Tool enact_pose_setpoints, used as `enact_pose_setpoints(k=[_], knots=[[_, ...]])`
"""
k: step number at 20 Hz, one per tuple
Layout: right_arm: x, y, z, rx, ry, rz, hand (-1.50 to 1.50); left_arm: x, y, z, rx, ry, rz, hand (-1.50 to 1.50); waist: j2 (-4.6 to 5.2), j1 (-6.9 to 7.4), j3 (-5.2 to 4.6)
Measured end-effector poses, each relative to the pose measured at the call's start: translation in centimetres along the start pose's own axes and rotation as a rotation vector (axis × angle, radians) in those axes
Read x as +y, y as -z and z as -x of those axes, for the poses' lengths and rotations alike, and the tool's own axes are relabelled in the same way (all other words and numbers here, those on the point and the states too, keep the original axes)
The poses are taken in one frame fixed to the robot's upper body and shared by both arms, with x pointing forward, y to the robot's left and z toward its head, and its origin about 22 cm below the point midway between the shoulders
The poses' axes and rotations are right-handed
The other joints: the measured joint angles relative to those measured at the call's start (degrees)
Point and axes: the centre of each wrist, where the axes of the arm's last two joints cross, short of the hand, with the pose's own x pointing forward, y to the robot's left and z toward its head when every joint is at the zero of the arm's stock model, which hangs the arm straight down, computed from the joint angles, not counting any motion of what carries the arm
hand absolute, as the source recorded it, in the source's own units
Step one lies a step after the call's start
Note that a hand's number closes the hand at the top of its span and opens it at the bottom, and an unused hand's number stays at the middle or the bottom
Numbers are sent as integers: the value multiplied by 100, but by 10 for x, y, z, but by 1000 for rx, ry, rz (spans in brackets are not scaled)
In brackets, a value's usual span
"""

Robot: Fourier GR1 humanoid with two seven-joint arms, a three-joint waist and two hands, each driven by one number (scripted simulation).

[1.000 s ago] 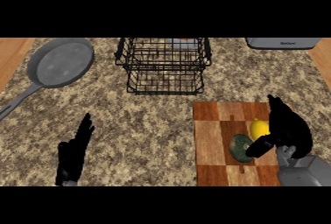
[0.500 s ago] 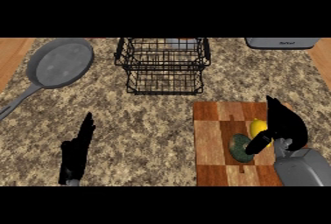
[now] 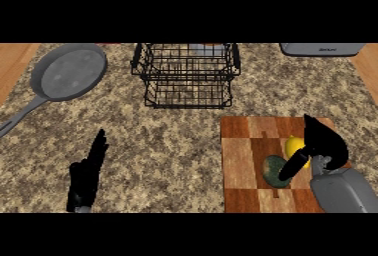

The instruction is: Pick the lemon from the cutting board and place it in the tiered basket

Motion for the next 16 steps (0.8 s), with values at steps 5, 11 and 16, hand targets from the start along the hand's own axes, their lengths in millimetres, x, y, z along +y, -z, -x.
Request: enact_pose_setpoints(k=[5, 11, 16], knots=[[1, 11, 6, 23, 11, -32, -150, 3, -1, -2, 7, -2, -7, 0, -7, -1, -13], [14, 14, 5, 35, 14, -53, 150, 2, 2, -3, 13, -4, -2, 0, -28, -5, -41], [18, 20, 10, 17, 5, -46, 150, -1, 0, -3, 15, -3, -2, 0, -34, -6, -41]])
